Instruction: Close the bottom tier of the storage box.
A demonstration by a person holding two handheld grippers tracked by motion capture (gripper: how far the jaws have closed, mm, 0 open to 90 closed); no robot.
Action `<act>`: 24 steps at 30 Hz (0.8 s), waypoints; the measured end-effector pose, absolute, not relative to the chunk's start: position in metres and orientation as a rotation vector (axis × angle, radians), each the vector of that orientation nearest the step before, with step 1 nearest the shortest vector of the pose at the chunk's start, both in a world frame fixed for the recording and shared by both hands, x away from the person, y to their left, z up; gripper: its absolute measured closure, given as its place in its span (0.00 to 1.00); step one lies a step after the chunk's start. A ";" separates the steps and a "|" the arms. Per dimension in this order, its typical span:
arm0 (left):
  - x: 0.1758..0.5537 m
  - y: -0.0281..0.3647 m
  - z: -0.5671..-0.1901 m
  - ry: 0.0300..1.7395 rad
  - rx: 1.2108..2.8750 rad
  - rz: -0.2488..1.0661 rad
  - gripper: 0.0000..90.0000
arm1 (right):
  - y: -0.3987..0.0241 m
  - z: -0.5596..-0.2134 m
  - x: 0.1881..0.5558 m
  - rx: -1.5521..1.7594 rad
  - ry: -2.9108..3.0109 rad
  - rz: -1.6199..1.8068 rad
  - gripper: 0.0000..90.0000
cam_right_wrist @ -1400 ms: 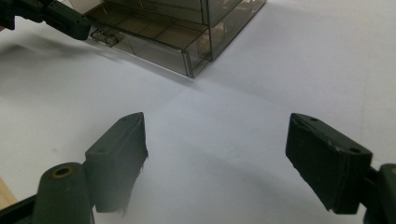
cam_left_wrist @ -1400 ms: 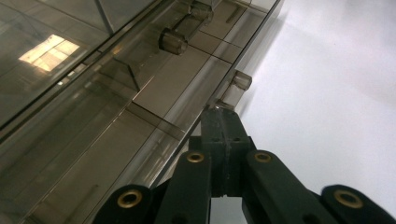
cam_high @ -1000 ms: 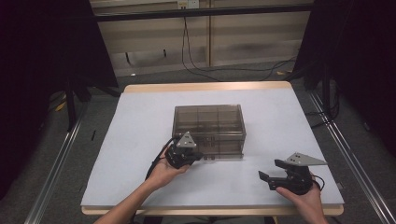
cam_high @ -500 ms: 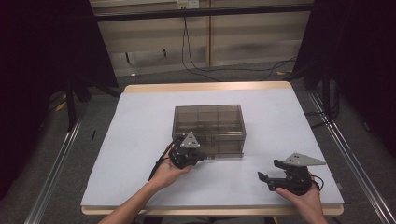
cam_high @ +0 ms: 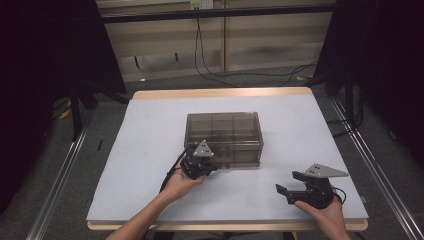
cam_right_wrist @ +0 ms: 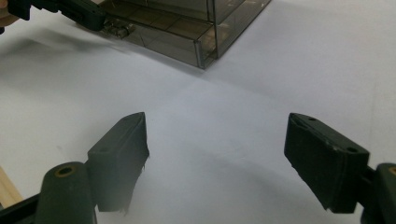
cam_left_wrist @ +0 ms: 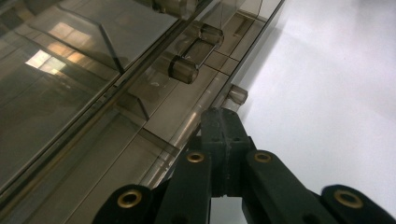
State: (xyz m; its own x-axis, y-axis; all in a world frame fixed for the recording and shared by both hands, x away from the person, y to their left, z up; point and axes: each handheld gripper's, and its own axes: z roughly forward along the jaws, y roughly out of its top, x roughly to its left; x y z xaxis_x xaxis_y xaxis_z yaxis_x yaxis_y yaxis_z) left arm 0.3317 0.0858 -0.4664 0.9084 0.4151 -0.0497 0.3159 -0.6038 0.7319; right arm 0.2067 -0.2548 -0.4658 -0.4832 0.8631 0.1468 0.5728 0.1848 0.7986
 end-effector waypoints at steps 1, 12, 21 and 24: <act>0.332 0.086 -0.466 0.519 2.265 0.159 1.00 | -0.255 -0.466 0.207 1.358 2.130 1.200 0.24; 0.335 0.087 -0.468 0.537 2.273 0.172 1.00 | -0.255 -0.466 0.206 1.357 2.125 1.202 0.24; 0.338 0.086 -0.469 0.544 2.261 0.176 1.00 | -0.255 -0.466 0.206 1.358 2.124 1.202 0.24; 0.338 0.086 -0.469 0.550 2.268 0.176 1.00 | -0.256 -0.466 0.206 1.357 2.124 1.202 0.24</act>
State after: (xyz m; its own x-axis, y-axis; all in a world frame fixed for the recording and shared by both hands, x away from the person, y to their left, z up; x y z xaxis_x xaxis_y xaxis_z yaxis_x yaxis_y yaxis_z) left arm 0.3383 0.0864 -0.4686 0.8966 0.4406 -0.0450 0.3323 -0.6021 0.7259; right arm 0.2063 -0.2557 -0.4655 -0.4813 0.8643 0.1458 0.5698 0.1822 0.8013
